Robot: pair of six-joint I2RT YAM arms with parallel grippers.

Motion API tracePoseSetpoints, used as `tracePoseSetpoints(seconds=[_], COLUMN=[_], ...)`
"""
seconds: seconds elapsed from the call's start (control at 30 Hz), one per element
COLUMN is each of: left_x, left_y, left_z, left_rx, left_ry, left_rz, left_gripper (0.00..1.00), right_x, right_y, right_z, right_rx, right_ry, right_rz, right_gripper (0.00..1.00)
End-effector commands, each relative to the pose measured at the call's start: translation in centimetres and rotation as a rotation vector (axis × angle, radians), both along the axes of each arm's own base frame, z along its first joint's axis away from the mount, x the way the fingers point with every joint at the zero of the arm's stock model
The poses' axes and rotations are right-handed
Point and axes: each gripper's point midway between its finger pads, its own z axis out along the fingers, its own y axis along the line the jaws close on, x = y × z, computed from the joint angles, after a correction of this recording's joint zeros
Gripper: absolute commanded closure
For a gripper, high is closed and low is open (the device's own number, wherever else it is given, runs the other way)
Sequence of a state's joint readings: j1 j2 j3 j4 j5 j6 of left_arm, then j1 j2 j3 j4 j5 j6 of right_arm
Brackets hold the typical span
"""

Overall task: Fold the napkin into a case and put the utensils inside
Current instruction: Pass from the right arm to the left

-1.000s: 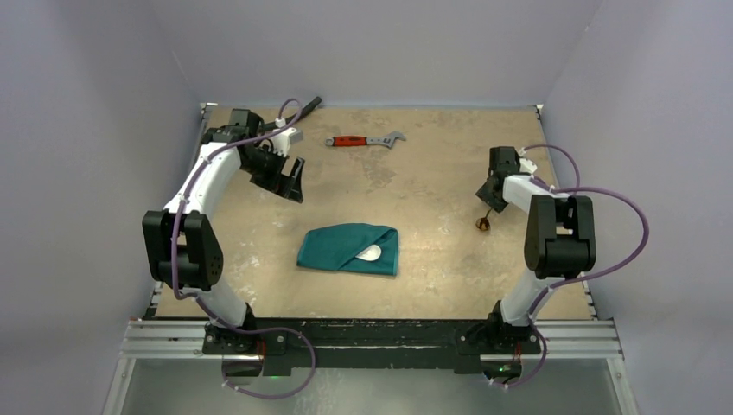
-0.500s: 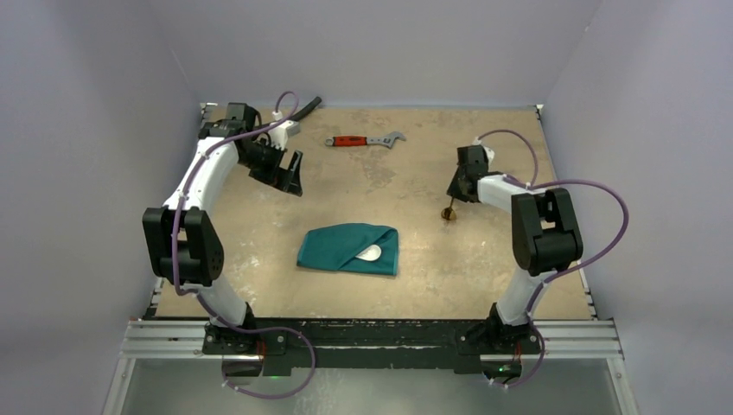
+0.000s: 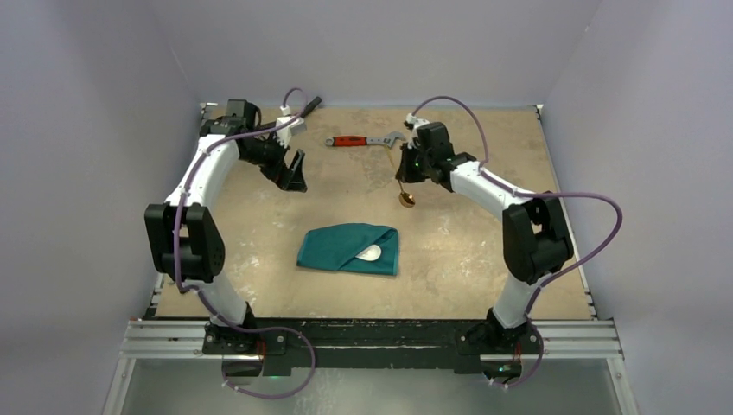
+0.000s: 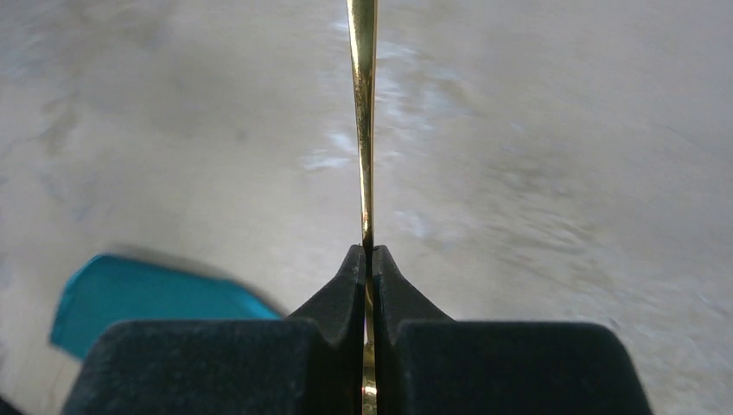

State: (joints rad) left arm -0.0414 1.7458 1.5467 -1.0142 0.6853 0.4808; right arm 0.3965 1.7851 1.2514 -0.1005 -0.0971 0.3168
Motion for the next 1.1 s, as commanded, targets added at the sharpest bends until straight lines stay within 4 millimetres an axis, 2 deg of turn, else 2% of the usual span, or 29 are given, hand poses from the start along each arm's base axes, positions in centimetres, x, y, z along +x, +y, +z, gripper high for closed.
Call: tracePoseSetpoints(seconds=[0.0,0.17,0.23,0.4,0.6,0.83,1.07], left_x=[2.4,0.6,-0.6,-0.4,-1.8,-1.6,-1.0], left_y=[-0.8,-1.4,-1.7,-2.0,-3.4,-4.6,-4.4], left_z=[5.3,7.7,7.3,6.9,5.3,5.3,4.6], left_rx=[-0.009,0.116,0.173,0.284,0.373,0.451,0.507], left_ry=[-0.461,-0.976,-1.095,-1.297,-1.481,-1.631,-1.632], left_rz=[-0.246,-0.574,-0.737,-0.926,-1.167,-1.299,-1.324], left_gripper=[0.01,0.01,0.01,0.01,0.05,0.22,0.59], right_x=[-2.7,-5.6,-6.9,-9.3,-10.8,-11.4,-11.3], right_y=[5.2,9.1,10.5,14.0,17.3,19.4,20.5], right_z=[6.3,8.9,9.6,10.6,12.0,11.8,12.6], right_rx=[0.114,0.224,0.277,0.330,0.397,0.403,0.429], right_ry=[-0.051,-0.010,0.014,0.073,0.107,0.147,0.149], right_rz=[0.270,0.447,0.506,0.608,0.699,0.745,0.768], right_gripper=[1.00,1.00,1.00,1.00,1.00,1.00,1.00])
